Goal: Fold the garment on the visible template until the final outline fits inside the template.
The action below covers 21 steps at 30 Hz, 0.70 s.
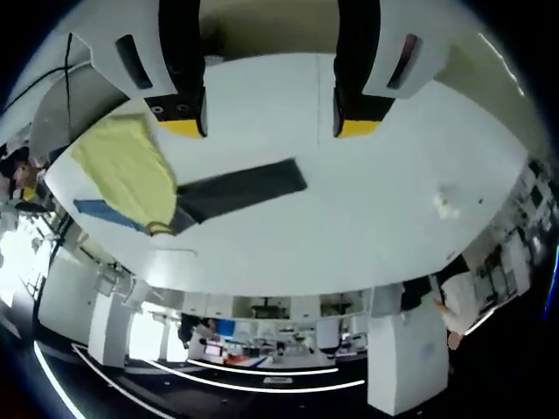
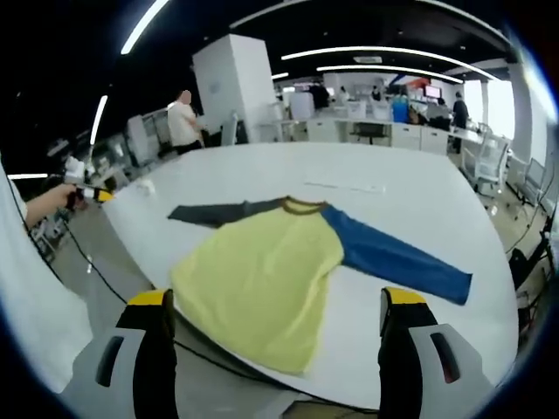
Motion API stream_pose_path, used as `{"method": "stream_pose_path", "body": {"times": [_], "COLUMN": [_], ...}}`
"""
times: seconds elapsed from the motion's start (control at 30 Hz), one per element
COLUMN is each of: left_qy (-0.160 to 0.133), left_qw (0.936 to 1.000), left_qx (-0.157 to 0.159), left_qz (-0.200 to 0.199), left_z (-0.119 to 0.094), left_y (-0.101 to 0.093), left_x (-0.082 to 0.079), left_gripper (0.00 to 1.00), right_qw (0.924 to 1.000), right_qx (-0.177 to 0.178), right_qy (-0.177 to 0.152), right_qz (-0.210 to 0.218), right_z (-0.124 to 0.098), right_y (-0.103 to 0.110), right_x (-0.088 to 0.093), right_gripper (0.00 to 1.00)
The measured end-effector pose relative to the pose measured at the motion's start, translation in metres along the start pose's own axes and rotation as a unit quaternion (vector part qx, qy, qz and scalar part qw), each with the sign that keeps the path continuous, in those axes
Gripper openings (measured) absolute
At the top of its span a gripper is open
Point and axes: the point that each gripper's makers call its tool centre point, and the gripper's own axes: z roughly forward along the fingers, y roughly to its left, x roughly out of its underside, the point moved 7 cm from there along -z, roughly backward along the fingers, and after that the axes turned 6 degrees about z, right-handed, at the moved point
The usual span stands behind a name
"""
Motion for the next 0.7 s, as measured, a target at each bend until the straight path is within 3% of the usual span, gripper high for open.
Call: {"method": "stream_pose_path", "body": {"times": [0.2, 0.4, 0.6, 0.7], "left_qy": [-0.004, -0.017, 0.008, 0.014], "left_qw": [0.9978, 0.9927, 0.9810, 0.9770], "left_qx": [0.059, 0.110, 0.170, 0.188], "left_qz": [0.031, 0.046, 0.094, 0.099], "left_z": [-0.002, -0.005, -0.001, 0.003], "left_y": [-0.011, -0.026, -0.060, -0.075], "left_x": [0.004, -0.003, -0.006, -0.004], "left_gripper": [0.56, 0.62, 0.72, 0.82], "right_qw": [0.9999, 0.9998, 0.9994, 0.9990], "right_qx": [-0.004, -0.002, -0.004, -0.010], "right_qy": [0.011, 0.017, 0.031, 0.041], "right_qz": [-0.007, -0.014, -0.015, -0.017], "right_z": [0.000, -0.005, -0.010, -0.011], "right_y": [-0.001, -0.006, -0.012, -0.013], "right_x": [0.000, -0.002, 0.001, 0.005], "right_gripper": [0.98, 0.98, 0.98, 0.99]}}
